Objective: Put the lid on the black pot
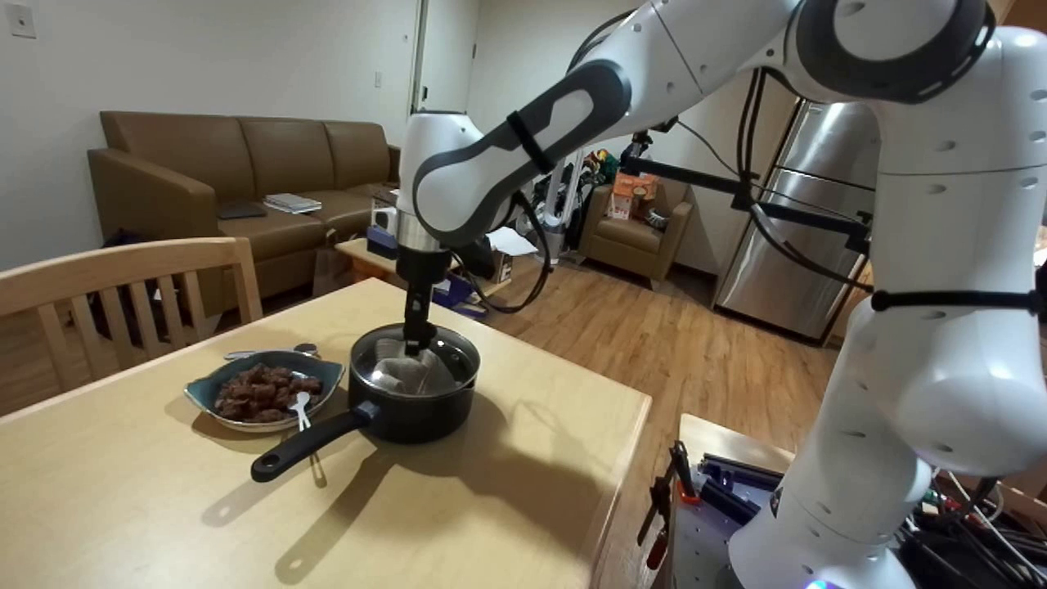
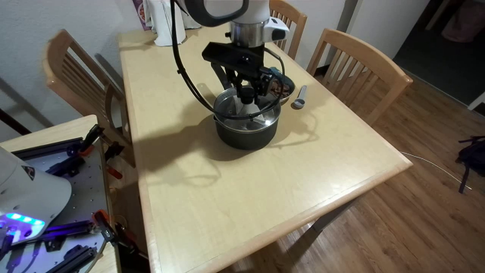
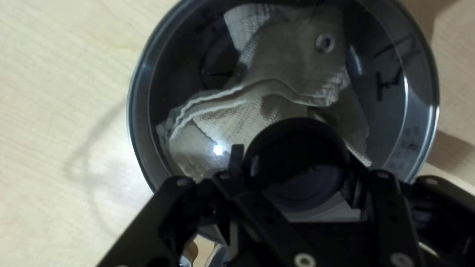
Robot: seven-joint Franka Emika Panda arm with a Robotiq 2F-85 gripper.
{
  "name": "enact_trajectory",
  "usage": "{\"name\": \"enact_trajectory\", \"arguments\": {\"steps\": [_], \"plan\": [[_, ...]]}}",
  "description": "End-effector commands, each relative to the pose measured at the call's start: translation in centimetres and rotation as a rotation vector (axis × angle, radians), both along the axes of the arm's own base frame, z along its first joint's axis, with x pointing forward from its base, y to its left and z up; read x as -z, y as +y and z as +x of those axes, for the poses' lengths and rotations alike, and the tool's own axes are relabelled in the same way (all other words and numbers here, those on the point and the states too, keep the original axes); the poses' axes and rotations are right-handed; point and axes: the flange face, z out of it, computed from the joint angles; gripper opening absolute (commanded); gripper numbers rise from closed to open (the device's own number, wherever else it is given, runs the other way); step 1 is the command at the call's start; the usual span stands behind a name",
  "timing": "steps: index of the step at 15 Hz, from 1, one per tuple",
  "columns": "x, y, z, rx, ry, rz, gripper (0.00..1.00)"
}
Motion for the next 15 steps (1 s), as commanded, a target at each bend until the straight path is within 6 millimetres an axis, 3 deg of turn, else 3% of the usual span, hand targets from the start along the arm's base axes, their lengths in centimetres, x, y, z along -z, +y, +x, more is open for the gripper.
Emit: {"name": "enact_trajectory", "arguments": {"steps": [1,3,4,8,15], "plan": [[0.2,-0.7,0.9,0.008,0.001,-0.013,0.34],[-0.1,-0.7,1.2,0.014,-0.014,-0.022,0.34],[-0.1,-0.6,1.2,0.004,-0.004,-0.022,0.84],[-1.2,-0.5,1.3,-0.002,-0.029,-0.019,0.99],[-5.8,0.0,0.9,0.029,-0.043,-0.01,1.0]]}}
